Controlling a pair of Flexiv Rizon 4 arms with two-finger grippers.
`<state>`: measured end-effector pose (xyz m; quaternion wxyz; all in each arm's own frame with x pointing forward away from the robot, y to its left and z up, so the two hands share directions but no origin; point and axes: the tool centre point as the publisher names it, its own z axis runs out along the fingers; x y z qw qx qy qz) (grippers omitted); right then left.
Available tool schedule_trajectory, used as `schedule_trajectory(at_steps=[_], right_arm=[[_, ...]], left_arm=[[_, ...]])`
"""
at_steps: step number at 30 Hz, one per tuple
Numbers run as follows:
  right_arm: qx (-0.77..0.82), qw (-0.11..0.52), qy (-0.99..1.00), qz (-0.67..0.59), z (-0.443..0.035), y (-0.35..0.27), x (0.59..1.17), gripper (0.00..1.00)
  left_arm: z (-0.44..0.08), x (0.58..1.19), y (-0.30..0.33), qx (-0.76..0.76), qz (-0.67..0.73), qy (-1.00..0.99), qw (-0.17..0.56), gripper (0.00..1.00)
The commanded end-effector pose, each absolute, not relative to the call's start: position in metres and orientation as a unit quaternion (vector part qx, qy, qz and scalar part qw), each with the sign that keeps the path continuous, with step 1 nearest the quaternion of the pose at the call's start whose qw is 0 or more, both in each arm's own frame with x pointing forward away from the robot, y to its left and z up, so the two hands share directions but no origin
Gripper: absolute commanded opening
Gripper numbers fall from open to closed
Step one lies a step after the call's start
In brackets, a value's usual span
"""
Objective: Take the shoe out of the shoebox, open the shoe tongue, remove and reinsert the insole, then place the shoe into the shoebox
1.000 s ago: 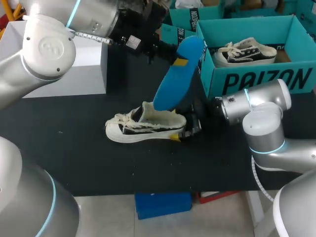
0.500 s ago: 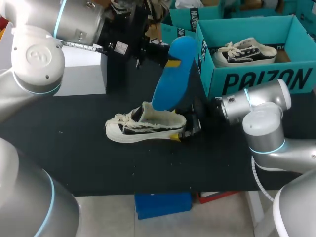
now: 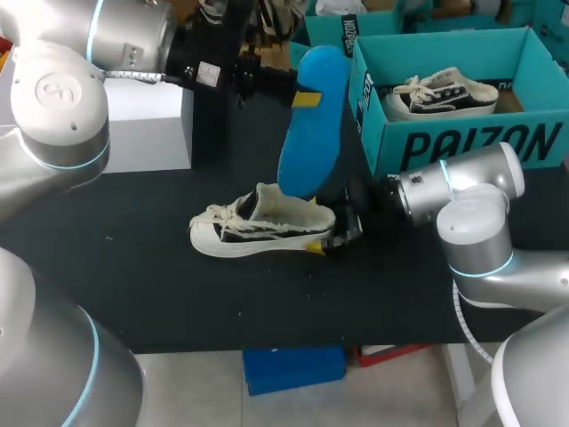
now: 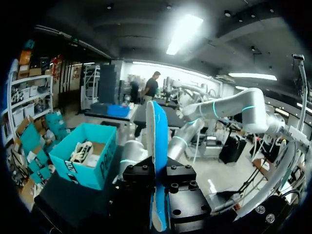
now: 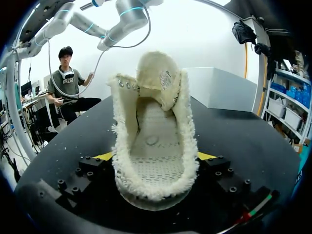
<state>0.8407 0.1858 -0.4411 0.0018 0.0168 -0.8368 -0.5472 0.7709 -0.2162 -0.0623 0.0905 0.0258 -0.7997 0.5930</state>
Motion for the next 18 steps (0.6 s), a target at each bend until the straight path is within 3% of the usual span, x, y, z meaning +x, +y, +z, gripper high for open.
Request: schedule_trajectory(at_steps=[1,4,18], right_arm=[[0.016,0.002,-0.837,-0.547,-0.443,0.187,0.841,0.0],[0.016,0.002,-0.837,-0.547,-0.443,0.187,0.841,0.0],[0.016,0.002,-0.837,-0.547,-0.443,0.187,0.841,0.0]], left_arm=[[-0.063,0.773,-0.205,0.014,0.629,-0.764,0.14,0.0],[-0.056,0.774,-0.204,0.016,0.645,-0.744,0.172,0.0],[-0.021,0.771,-0.205,0.031,0.641,-0.748,0.171,0.0]])
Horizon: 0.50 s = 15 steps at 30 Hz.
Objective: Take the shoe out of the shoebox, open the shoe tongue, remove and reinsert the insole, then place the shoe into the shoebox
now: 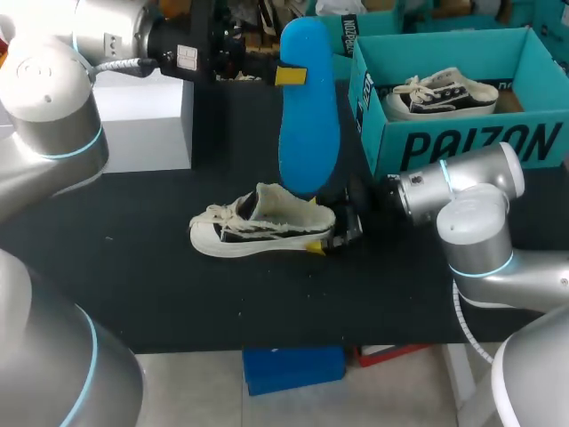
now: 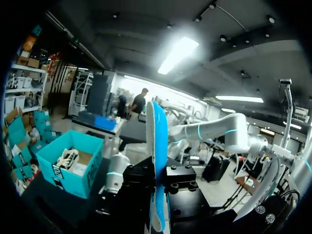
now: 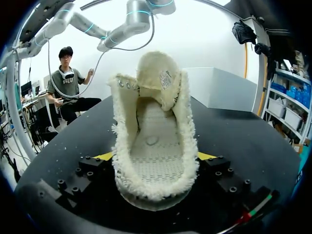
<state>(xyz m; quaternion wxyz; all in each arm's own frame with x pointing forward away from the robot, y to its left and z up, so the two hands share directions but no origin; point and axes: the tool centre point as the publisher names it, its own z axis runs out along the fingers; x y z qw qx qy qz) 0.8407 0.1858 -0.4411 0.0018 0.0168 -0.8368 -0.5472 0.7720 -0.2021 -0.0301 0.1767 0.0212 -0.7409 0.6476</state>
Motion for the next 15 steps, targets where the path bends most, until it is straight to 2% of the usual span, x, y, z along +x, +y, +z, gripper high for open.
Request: schedule_trajectory(at_steps=[1,12,13,14,15], right_arm=[[0.016,0.002,-0.837,-0.547,-0.4431,0.1869,0.8411,0.0],[0.016,0.002,-0.837,-0.547,-0.4431,0.1869,0.8411,0.01],[0.019,0.008,-0.84,-0.543,-0.4431,0.1867,0.8408,0.4],[0.018,0.006,-0.843,-0.538,-0.4429,0.1867,0.8406,1.0],[0.02,0.009,-0.848,-0.53,-0.4415,0.186,0.8403,1.0]], left_arm=[[-0.0182,0.7703,-0.2051,0.029,0.642,-0.746,0.173,0.0],[-0.0148,0.7683,-0.2048,0.037,0.642,-0.746,0.173,0.0],[-0.0148,0.7683,-0.2048,0.037,0.642,-0.746,0.173,0.0],[-0.0148,0.7683,-0.2048,0.037,0.642,-0.746,0.173,0.0],[-0.0148,0.7683,-0.2048,0.037,0.642,-0.746,0.173,0.0]])
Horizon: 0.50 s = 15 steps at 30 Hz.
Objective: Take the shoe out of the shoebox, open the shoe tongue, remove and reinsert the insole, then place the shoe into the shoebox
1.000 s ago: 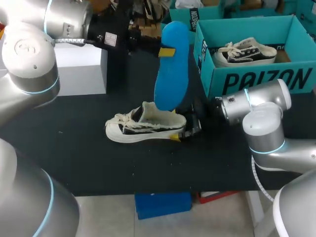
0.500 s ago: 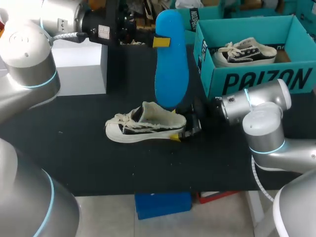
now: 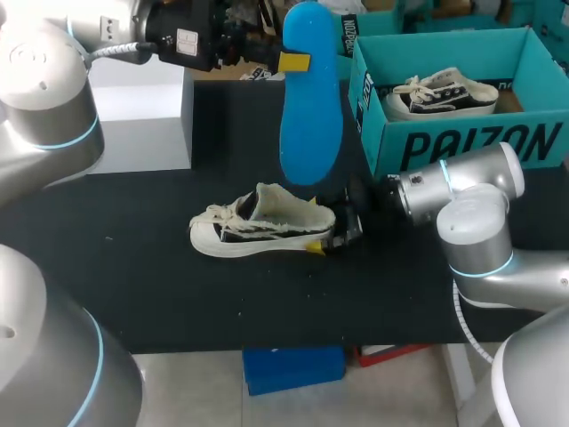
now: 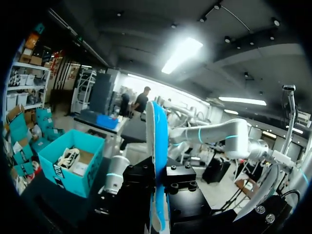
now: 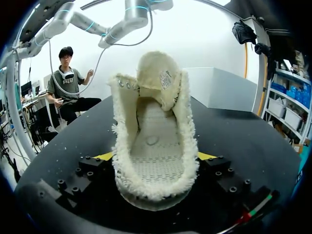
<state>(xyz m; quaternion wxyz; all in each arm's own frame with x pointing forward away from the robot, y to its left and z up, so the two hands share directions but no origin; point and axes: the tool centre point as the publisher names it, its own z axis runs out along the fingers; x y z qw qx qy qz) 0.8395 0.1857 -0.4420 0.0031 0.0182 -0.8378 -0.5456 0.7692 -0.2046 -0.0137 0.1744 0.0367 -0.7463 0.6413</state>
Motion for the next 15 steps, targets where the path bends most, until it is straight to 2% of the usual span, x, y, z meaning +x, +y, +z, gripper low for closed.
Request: schedule_trajectory(at_steps=[1,7,15], right_arm=[[0.021,0.013,-0.856,-0.516,-0.44,0.185,0.841,1.0],[0.04,0.048,-0.92,-0.386,-0.419,0.172,0.846,1.0],[0.044,0.07,-0.953,-0.29,-0.398,0.158,0.847,1.0]], left_arm=[[-0.015,0.768,-0.205,0.037,0.642,-0.746,0.173,0.0],[-0.015,0.768,-0.205,0.037,0.642,-0.746,0.173,0.0],[-0.015,0.768,-0.205,0.037,0.642,-0.746,0.173,0.0]])
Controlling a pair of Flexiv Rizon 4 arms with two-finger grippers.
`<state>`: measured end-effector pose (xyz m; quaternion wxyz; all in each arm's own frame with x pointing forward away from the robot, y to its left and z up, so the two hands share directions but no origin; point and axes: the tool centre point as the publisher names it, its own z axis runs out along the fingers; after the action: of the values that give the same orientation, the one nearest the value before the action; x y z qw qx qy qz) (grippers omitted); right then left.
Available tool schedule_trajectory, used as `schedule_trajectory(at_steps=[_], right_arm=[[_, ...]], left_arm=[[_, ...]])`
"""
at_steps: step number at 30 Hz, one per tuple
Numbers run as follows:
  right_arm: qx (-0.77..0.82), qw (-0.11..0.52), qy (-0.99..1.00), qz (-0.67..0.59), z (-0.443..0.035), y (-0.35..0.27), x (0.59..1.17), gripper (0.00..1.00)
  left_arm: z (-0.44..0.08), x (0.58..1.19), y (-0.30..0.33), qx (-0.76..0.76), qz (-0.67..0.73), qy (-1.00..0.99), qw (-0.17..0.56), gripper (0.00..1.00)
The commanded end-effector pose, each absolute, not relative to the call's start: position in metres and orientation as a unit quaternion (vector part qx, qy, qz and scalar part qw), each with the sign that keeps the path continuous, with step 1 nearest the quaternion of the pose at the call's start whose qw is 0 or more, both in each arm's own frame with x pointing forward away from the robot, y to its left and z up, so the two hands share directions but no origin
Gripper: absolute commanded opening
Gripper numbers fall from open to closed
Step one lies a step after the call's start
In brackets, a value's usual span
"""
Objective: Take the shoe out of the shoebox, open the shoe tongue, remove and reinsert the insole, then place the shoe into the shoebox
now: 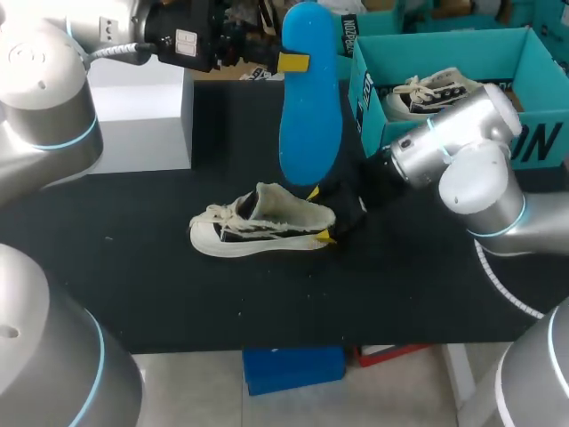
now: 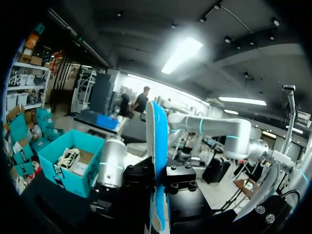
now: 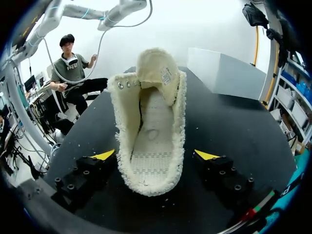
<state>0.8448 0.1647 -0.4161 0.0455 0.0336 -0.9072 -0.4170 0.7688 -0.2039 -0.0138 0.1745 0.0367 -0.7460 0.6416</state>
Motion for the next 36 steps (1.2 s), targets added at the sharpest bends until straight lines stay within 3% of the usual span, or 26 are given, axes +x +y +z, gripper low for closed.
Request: schedule_trajectory(at_steps=[1,18,36], right_arm=[[0.044,0.071,-0.955,-0.284,-0.396,0.158,0.847,1.0],[0.028,0.03,-0.99,-0.136,-0.376,0.166,0.844,1.0],[0.035,0.038,-0.995,-0.091,-0.374,0.178,0.85,1.0]], left_arm=[[-0.015,0.768,-0.205,0.037,0.642,-0.746,0.173,0.0],[-0.015,0.768,-0.205,0.037,0.642,-0.746,0.173,0.0],[-0.015,0.768,-0.205,0.037,0.642,-0.746,0.173,0.0]])
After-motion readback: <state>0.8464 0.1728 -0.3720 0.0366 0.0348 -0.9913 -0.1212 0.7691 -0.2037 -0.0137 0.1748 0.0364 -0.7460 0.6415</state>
